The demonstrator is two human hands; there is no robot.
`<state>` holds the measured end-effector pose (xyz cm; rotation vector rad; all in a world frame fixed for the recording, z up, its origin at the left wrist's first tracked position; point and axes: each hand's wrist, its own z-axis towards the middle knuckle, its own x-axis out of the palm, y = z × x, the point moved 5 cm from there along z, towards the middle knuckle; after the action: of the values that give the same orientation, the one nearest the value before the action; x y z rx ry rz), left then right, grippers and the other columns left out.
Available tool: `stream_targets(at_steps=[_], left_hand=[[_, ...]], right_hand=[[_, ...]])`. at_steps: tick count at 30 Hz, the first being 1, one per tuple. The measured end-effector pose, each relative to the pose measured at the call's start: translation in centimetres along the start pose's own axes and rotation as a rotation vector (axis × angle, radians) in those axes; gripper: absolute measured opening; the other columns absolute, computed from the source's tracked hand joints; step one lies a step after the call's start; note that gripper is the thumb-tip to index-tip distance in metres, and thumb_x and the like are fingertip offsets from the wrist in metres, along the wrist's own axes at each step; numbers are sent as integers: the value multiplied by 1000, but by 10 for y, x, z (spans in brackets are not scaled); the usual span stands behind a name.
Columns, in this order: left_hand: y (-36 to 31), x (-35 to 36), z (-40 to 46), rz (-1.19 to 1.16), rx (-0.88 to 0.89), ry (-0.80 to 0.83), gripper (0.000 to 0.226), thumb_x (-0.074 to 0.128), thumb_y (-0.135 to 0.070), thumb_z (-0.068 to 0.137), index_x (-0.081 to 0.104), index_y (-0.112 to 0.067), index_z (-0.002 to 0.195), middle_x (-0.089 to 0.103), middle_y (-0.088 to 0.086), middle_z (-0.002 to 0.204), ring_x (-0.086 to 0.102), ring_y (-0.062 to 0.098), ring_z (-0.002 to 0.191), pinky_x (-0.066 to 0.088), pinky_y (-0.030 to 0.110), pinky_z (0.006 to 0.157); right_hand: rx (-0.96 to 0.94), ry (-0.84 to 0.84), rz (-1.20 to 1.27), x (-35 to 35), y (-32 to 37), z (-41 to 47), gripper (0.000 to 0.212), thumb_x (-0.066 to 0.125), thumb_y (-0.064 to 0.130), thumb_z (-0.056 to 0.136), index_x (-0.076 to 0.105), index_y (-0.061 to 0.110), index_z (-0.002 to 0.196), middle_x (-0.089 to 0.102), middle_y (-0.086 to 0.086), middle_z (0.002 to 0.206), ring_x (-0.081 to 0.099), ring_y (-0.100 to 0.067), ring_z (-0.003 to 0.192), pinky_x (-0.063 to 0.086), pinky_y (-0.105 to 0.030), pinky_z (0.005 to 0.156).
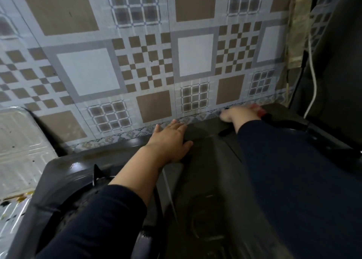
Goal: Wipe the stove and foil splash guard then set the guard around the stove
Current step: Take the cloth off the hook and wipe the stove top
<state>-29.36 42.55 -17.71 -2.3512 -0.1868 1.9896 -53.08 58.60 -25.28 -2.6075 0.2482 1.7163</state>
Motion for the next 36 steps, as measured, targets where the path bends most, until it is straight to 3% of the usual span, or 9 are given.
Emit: stream_targets(at_steps=[5, 9, 12, 19, 23, 26, 29, 36], left_hand=[[5, -3, -40, 7, -76, -45, 63, 40, -42, 98, 19, -19, 152, 14, 2, 161, 3, 16, 149, 3, 52, 120], [12, 4, -76, 22, -140, -62, 64, 41, -44, 97, 20, -19, 151, 15, 0, 161, 1, 15, 149, 2, 54, 118], [14, 12, -100, 22, -179, -48, 64, 42, -45, 96, 19, -20, 151, 14, -2, 161, 0, 15, 149, 1, 56, 117], [13, 30, -142, 61, -219, -37, 69, 36, -49, 97, 13, -16, 153, 3, -1, 162, -4, 18, 149, 1, 55, 117], [13, 42, -156, -5, -235, -48, 67, 23, -49, 99, 2, -15, 153, -9, -2, 162, -11, 16, 148, -3, 57, 117], [12, 50, -162, -59, -235, -56, 62, 13, -46, 100, -2, -16, 153, -15, -3, 161, -16, 14, 147, -7, 57, 116], [13, 52, -162, -59, -228, -71, 62, 9, -46, 99, -3, -16, 153, -16, -4, 160, -17, 13, 147, -10, 60, 114], [17, 56, -161, -34, -296, -163, 69, 6, -53, 96, -9, -15, 152, -20, 0, 159, -21, 14, 146, -16, 61, 112]], right_hand=[[-448, -94, -35, 33, 66, -160, 63, 6, 53, 96, 3, 25, 152, -4, -6, 161, -6, -35, 147, -6, -58, 115], [-605, -98, -57, 59, 51, -205, 54, 2, 43, 99, -1, 31, 152, -9, 5, 161, -12, -26, 147, -14, -61, 112], [-634, -111, -67, 71, 25, -238, 52, -2, 44, 98, 3, 39, 150, -6, 14, 160, -12, -19, 147, -22, -67, 105], [-721, -105, -71, 99, -13, -313, 50, 7, 42, 100, 3, 42, 149, -6, 21, 158, -10, -12, 147, -11, -60, 113], [-717, -166, -87, 117, -28, -348, 58, 16, 45, 99, -7, 33, 151, -8, 17, 159, -12, -10, 147, -9, -56, 115], [-706, -203, -104, 128, -35, -369, 59, 16, 48, 98, -3, 32, 151, -14, 8, 160, -14, -13, 147, -10, -56, 115], [-686, -212, -113, 133, -40, -378, 57, 17, 50, 98, 0, 37, 151, -18, 2, 159, -15, -16, 147, -11, -56, 115], [-763, -173, -179, 113, -10, -336, 55, 20, 52, 97, 0, 45, 148, -13, 12, 160, -13, -11, 147, -8, -58, 115]])
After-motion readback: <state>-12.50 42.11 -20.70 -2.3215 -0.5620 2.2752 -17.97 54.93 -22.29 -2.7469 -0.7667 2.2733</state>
